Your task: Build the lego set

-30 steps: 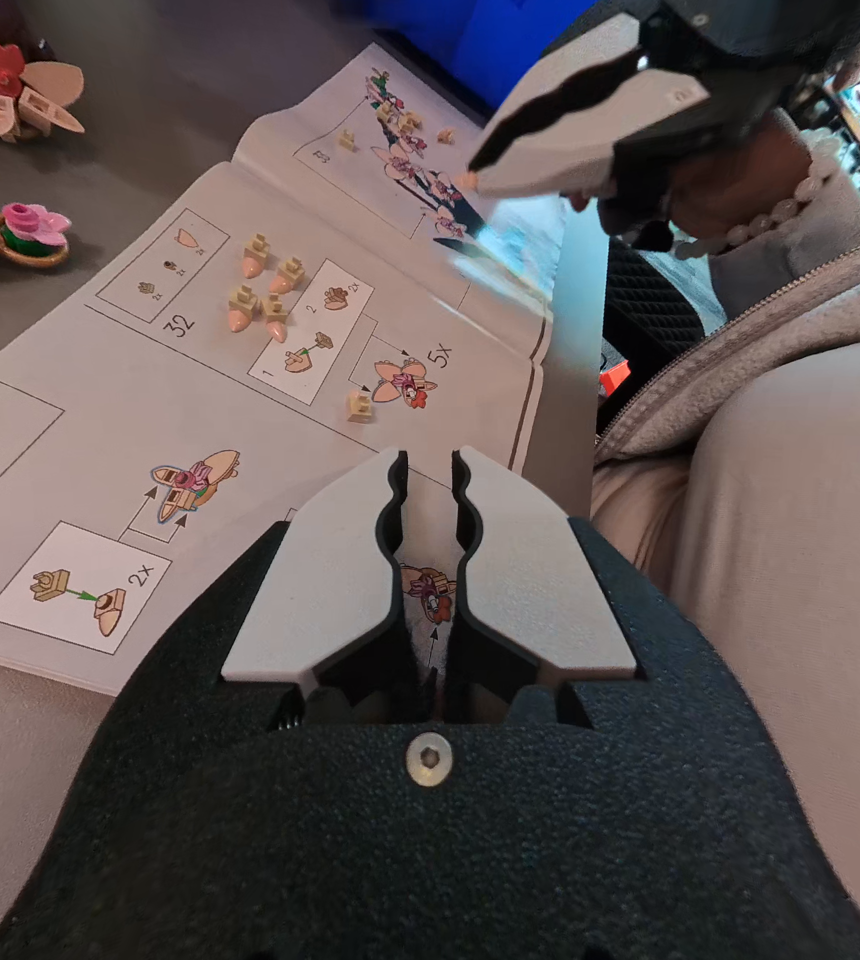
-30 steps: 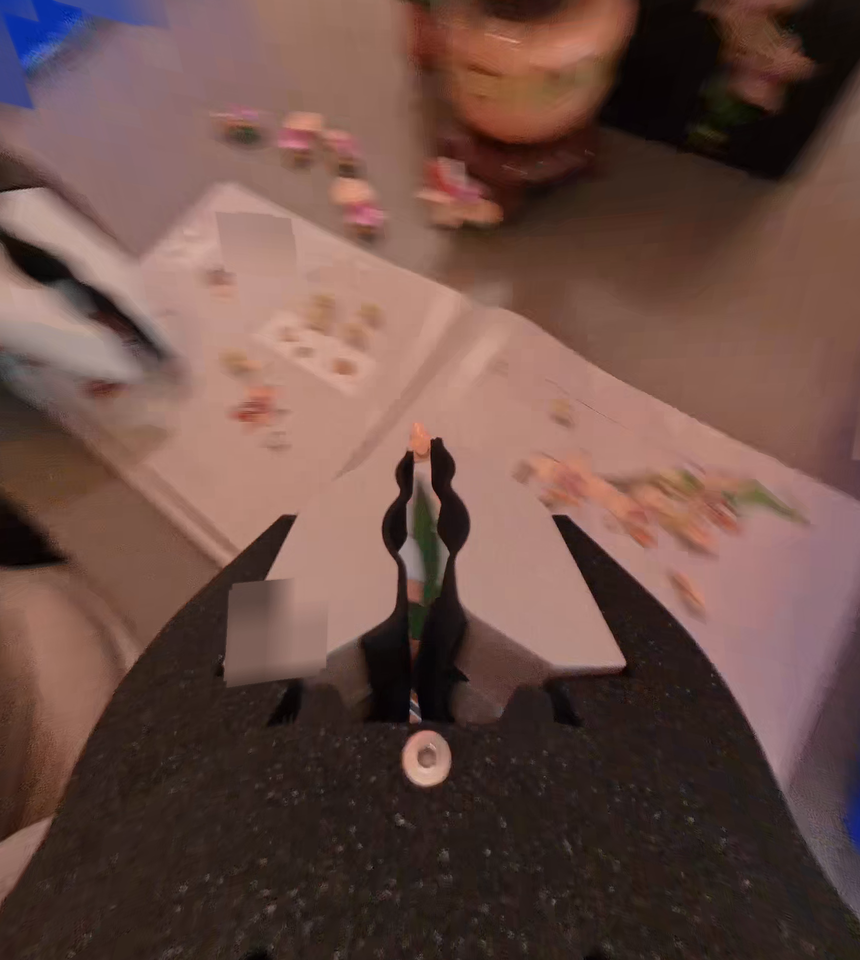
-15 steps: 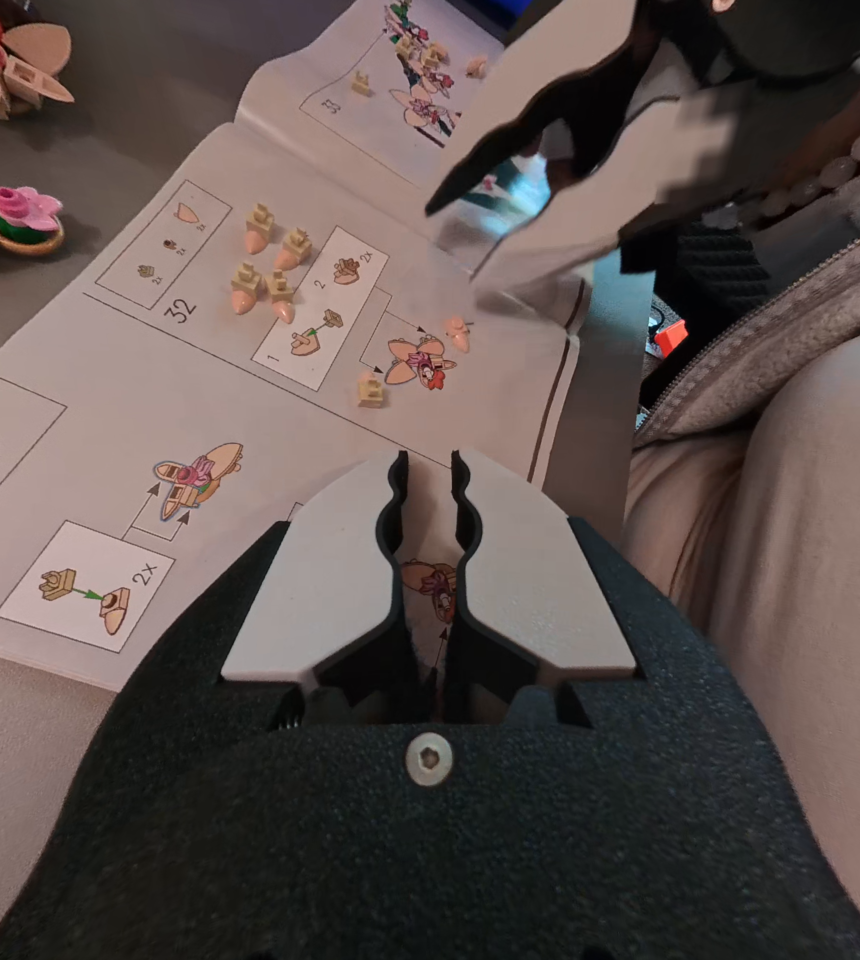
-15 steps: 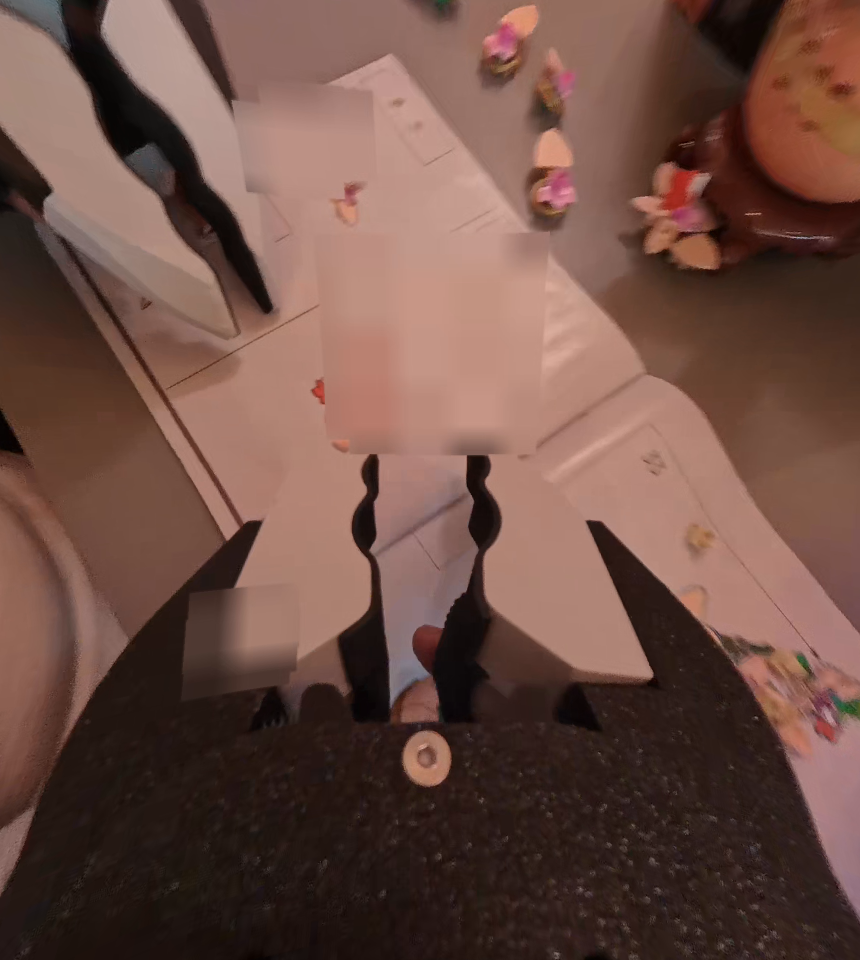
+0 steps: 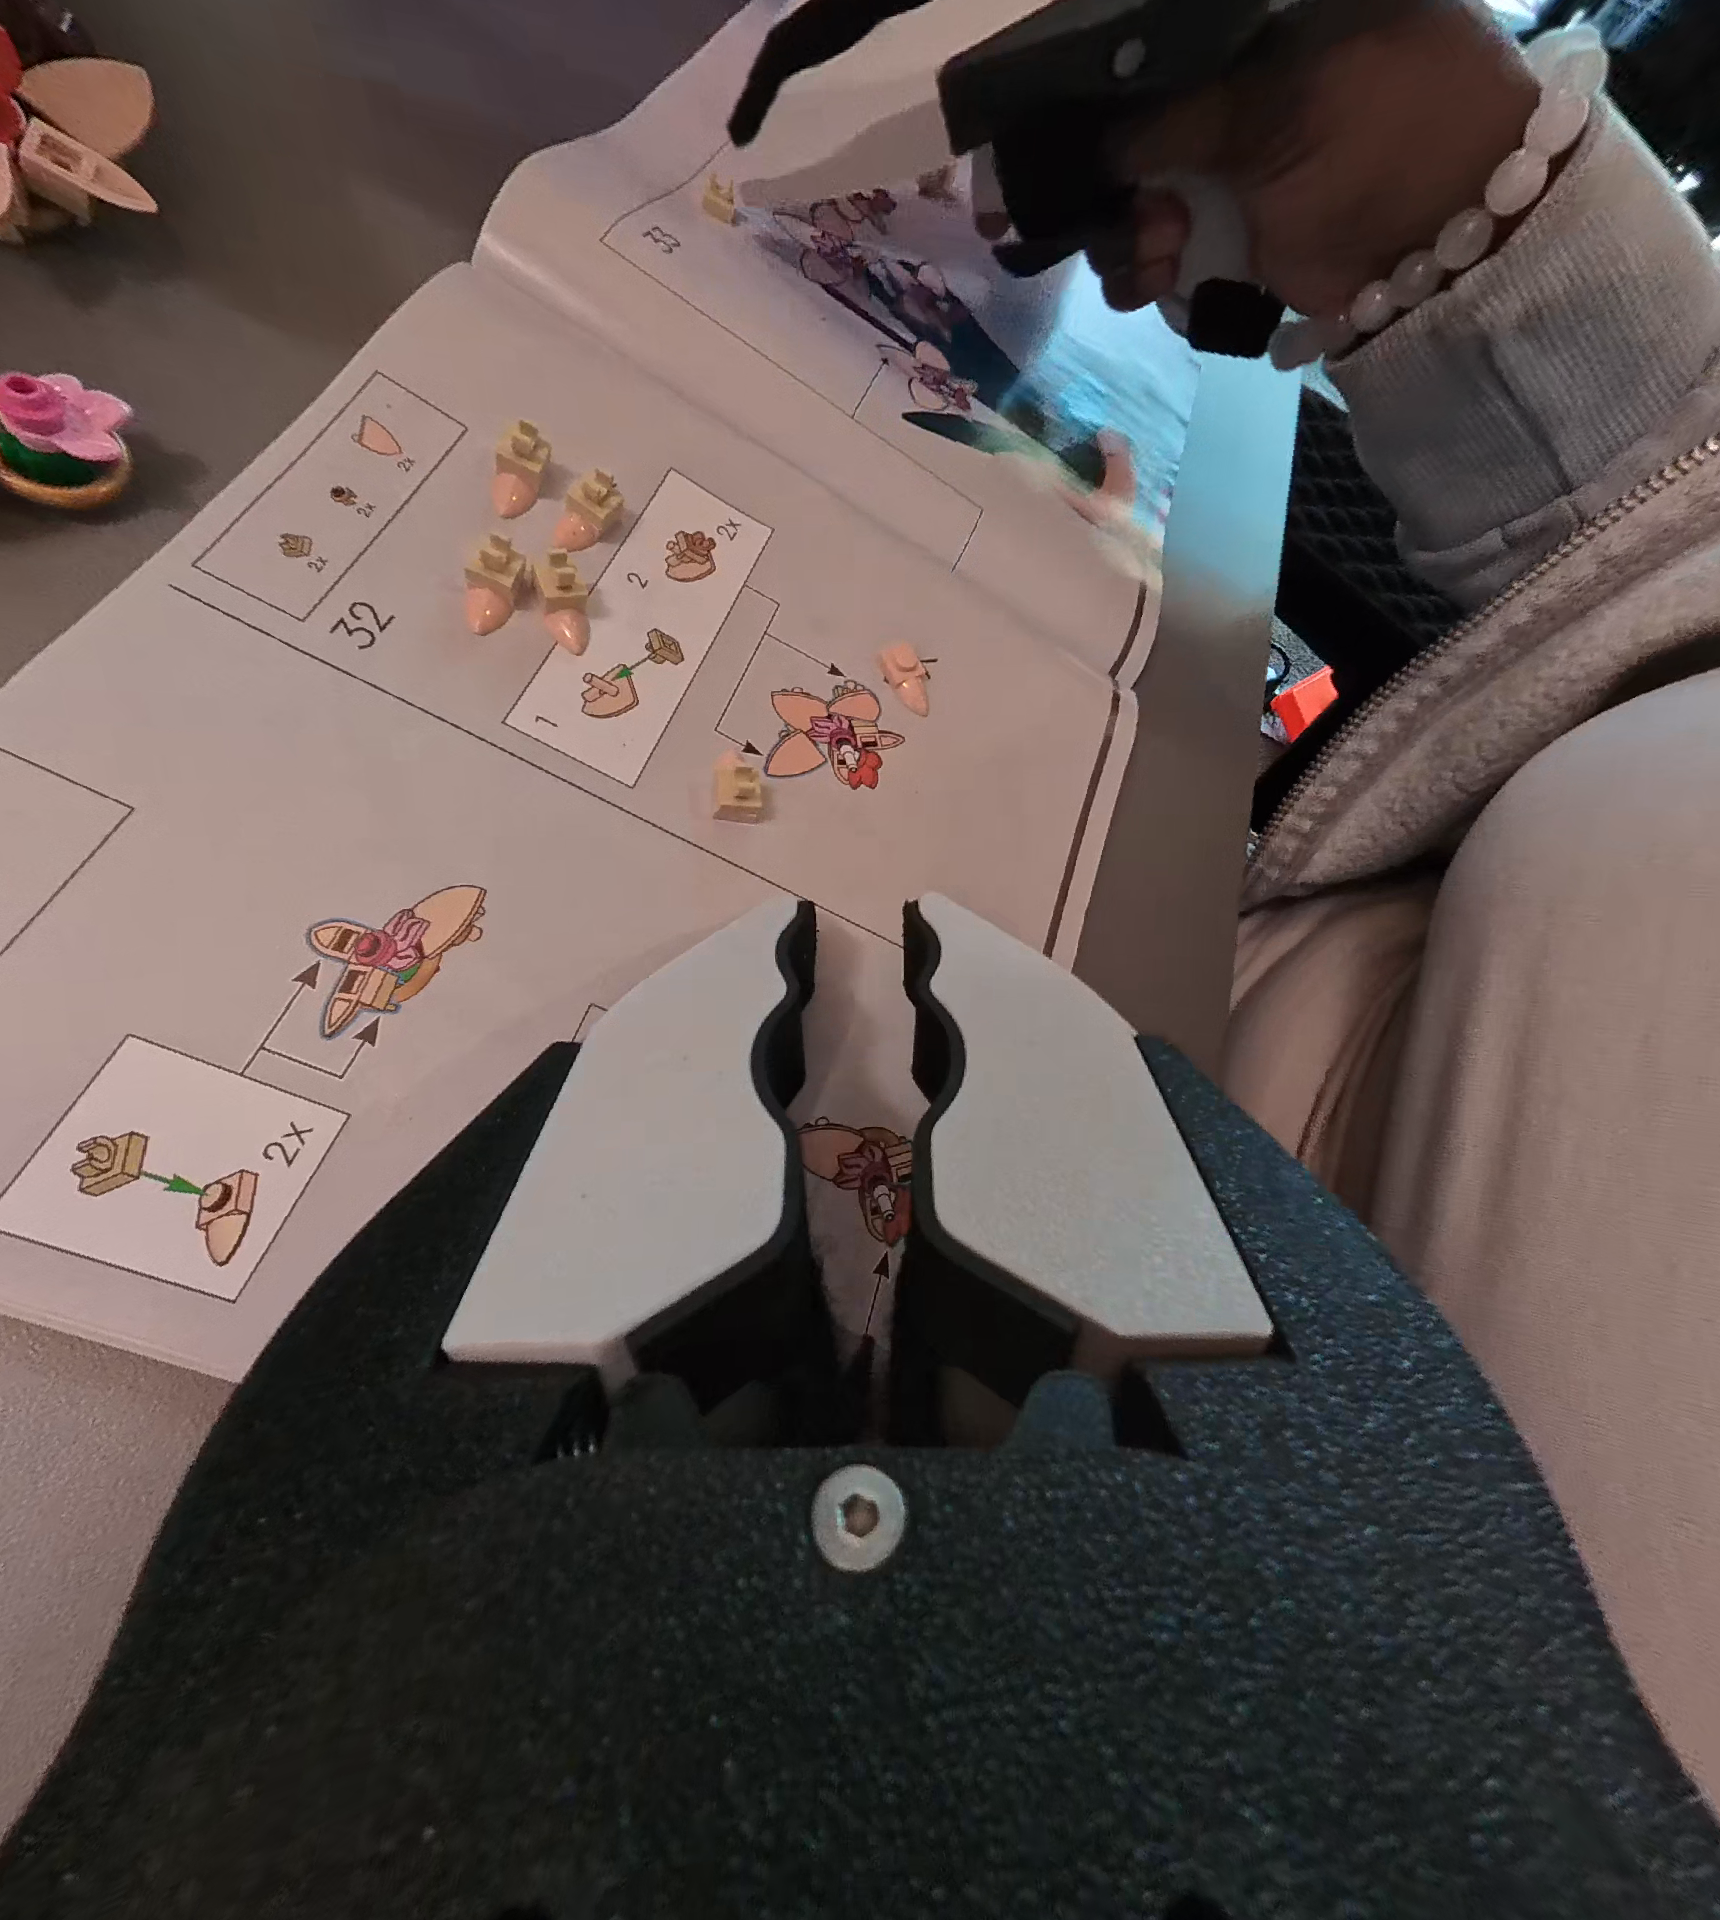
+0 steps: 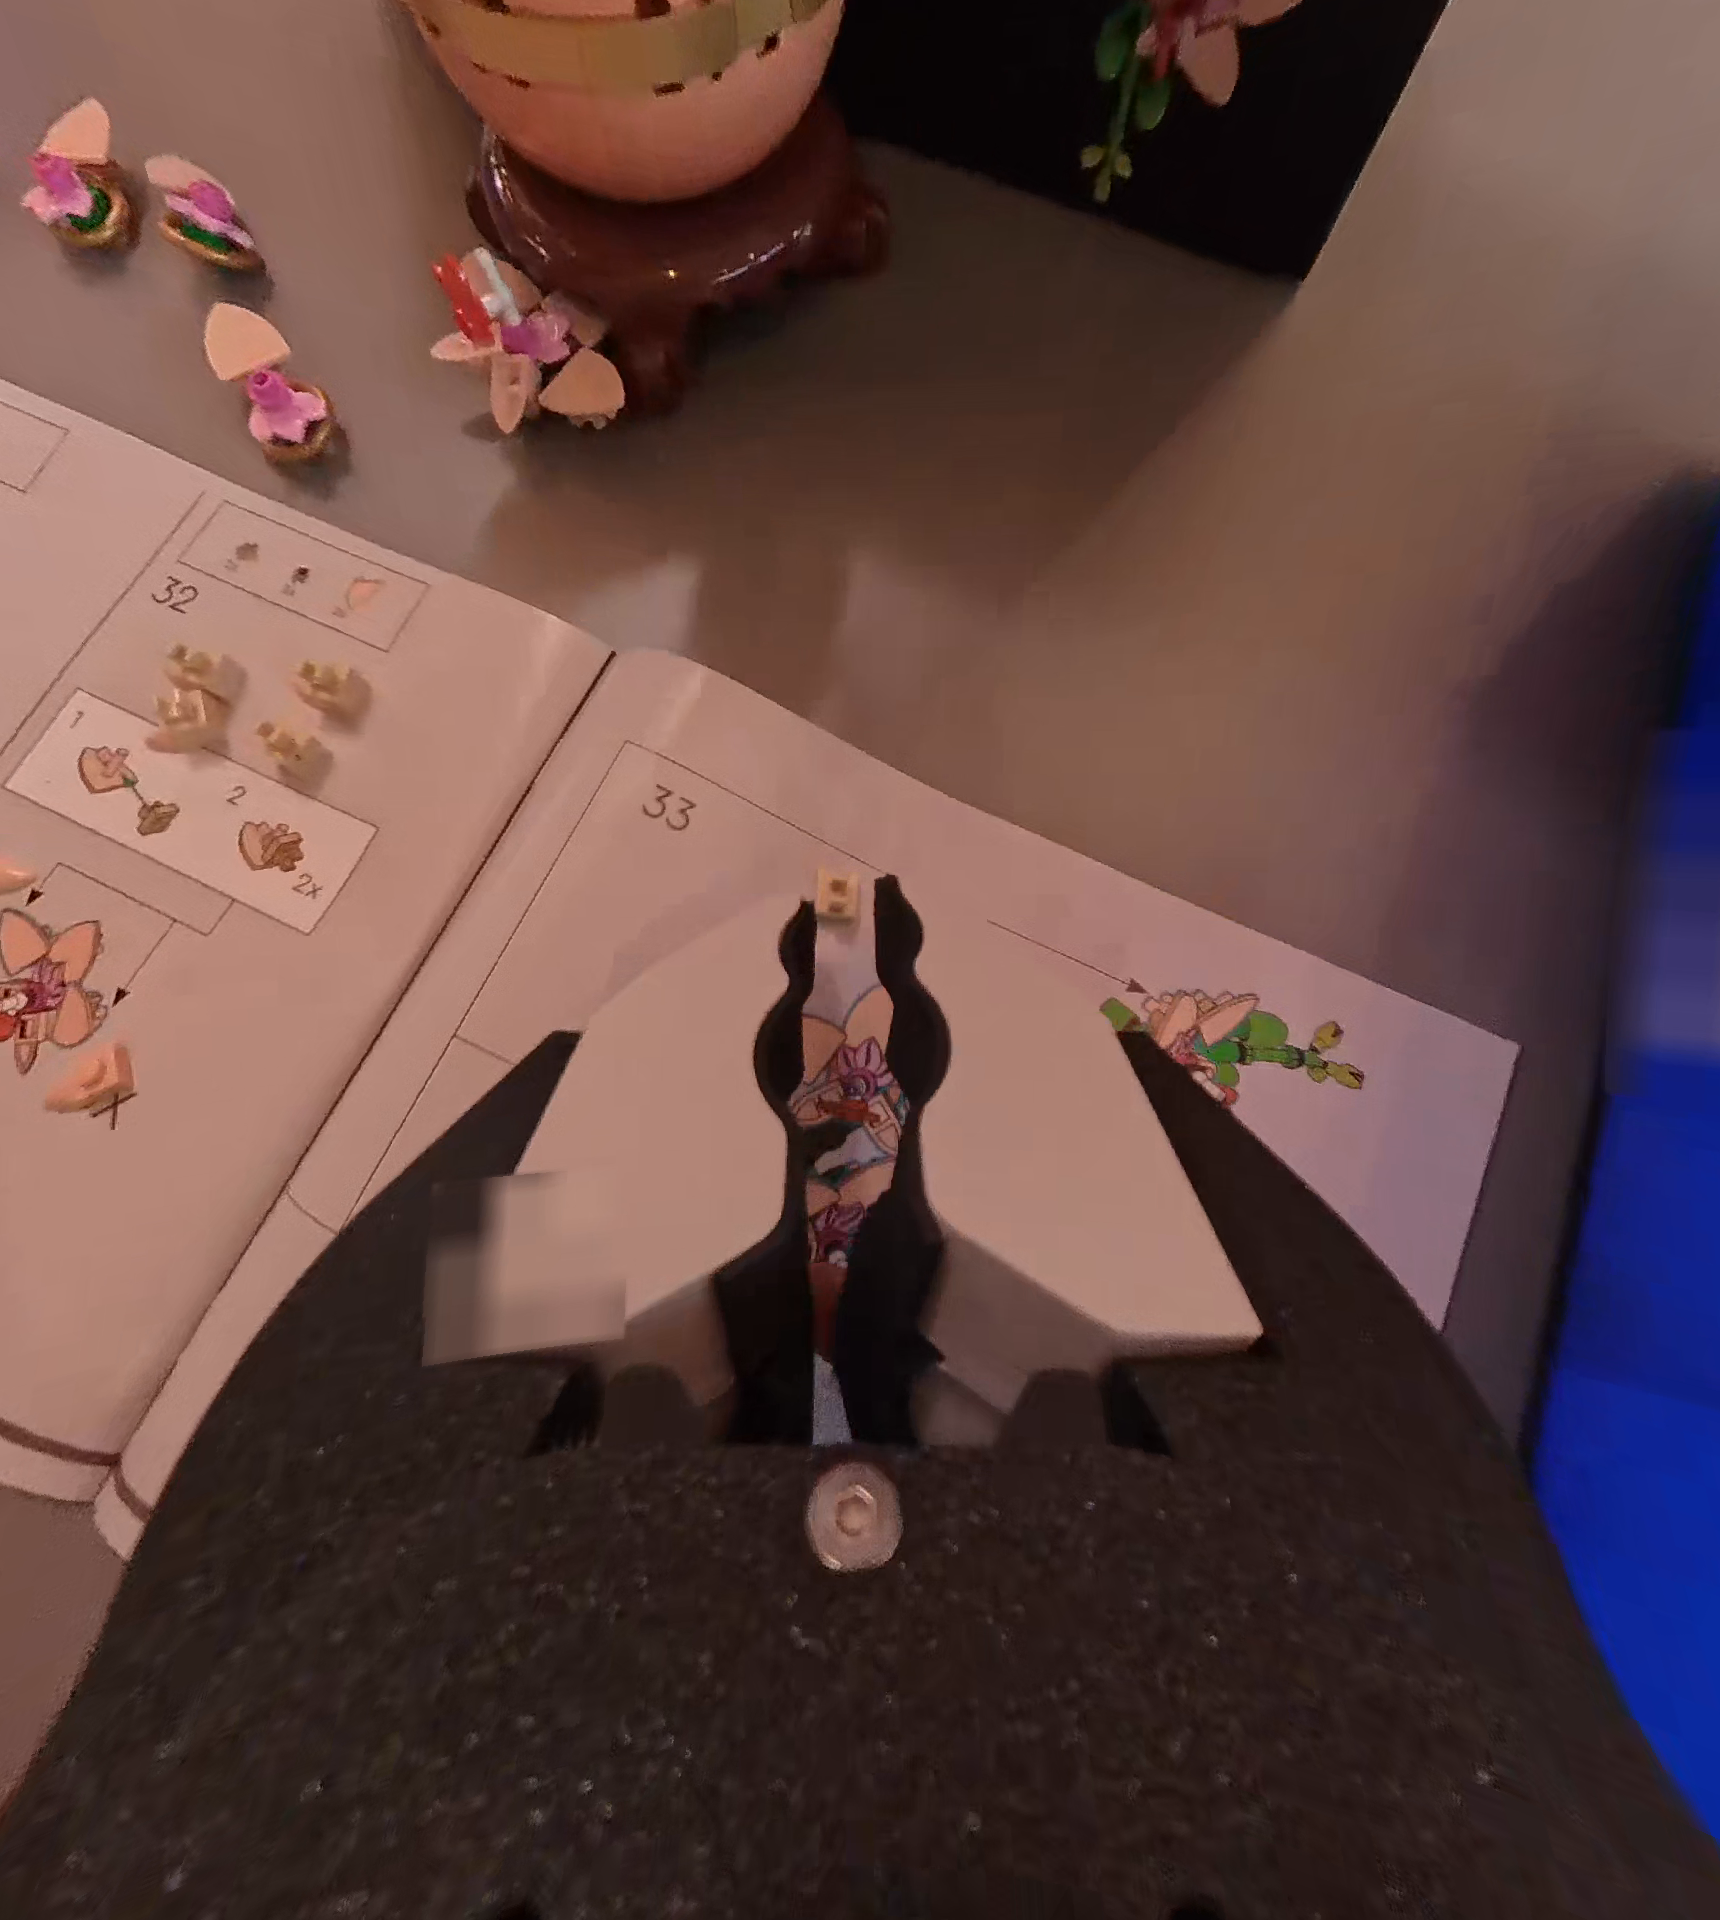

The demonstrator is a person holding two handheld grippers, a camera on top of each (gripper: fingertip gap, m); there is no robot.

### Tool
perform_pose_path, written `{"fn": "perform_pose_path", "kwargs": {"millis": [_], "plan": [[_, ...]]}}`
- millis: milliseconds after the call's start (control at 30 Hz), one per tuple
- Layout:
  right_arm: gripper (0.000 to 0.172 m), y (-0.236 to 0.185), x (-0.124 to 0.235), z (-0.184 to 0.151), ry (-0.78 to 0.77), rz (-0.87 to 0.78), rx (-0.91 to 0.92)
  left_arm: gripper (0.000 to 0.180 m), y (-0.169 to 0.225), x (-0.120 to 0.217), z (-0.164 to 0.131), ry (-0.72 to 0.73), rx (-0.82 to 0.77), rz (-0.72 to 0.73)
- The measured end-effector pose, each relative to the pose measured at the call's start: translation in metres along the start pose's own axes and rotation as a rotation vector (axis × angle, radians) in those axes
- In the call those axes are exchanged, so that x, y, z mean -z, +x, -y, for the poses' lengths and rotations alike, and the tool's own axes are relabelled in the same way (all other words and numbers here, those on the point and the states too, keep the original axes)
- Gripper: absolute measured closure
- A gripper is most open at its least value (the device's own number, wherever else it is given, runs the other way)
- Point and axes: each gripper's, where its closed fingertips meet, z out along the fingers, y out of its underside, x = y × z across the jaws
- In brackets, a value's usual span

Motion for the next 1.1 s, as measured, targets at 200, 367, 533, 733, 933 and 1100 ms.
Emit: {"fn": "perform_pose_path", "kwargs": {"millis": [200, 367, 533, 733, 933, 1100], "plan": [[0.165, -0.004, -0.012, -0.004, -0.052, 0.093, -0.07, 0.164, 0.0, -0.001, -0.001, -0.008, 0.005, -0.008], [0.166, -0.016, -0.002, 0.004, 0.007, 0.186, 0.038, 0.164, 0.0, 0.0, 0.0, 0.001, 0.015, -0.017], [0.166, -0.075, 0.023, 0.014, 0.064, 0.344, 0.326, 0.164, -0.001, 0.001, 0.001, 0.008, 0.013, -0.007], [0.166, -0.129, 0.023, -0.011, -0.044, 0.4, 0.366, 0.164, -0.001, -0.001, -0.001, -0.004, 0.005, 0.007], [0.166, -0.138, 0.022, -0.022, -0.083, 0.381, 0.384, 0.164, 0.0, 0.0, 0.0, 0.005, 0.006, -0.002], [0.166, -0.137, 0.033, -0.005, -0.044, 0.519, 0.748, 0.164, 0.0, 0.001, 0.001, 0.011, 0.024, -0.023]]}}
